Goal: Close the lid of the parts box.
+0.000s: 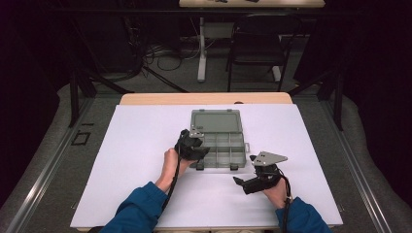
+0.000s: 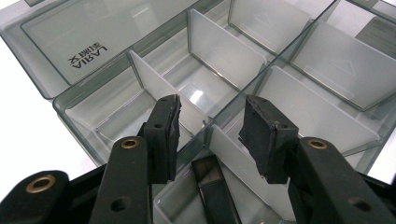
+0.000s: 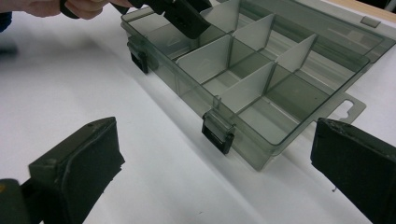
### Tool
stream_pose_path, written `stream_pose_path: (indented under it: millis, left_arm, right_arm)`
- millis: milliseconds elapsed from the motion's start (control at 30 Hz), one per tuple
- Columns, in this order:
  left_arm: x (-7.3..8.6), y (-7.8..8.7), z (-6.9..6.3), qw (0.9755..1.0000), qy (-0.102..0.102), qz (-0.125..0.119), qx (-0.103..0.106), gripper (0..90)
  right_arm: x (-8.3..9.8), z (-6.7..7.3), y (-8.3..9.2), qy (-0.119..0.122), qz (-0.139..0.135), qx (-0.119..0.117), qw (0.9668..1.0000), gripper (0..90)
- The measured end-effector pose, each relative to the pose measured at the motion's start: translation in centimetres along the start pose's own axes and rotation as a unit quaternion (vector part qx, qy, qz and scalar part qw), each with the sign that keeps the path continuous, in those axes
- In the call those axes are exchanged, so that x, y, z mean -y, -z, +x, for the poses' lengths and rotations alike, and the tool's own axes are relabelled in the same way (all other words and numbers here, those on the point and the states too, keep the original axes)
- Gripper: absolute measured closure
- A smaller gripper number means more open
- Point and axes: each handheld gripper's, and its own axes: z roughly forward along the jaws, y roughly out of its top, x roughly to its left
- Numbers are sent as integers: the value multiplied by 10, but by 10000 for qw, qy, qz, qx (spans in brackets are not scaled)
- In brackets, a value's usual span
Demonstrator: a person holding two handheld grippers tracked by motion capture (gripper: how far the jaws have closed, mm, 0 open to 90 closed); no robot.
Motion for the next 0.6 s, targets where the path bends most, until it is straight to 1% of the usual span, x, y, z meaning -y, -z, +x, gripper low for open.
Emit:
stream_pose_path:
  millis: [67, 233, 367, 433, 600]
  left_arm:
    - [0, 0, -1, 10000, -9, 11, -29, 559]
    - [0, 0, -1, 10000, 2, 4, -24, 560]
    - [0, -1, -1, 10000, 7, -13, -34, 561]
    - [0, -1, -1, 10000, 4, -12, -31, 562]
    - [0, -1, -1, 10000, -5, -9, -44, 562]
  right_arm:
    - [-1, -1, 1, -2, -15, 47, 10000, 5]
    - [-4, -3, 1, 2, -45, 115, 9999, 3]
    - [-9, -6, -3, 25, -2, 179, 9998, 1]
    - [-11, -7, -4, 6, 9, 168, 9999, 0]
    - [-18, -15, -9, -8, 45, 194, 9998, 0]
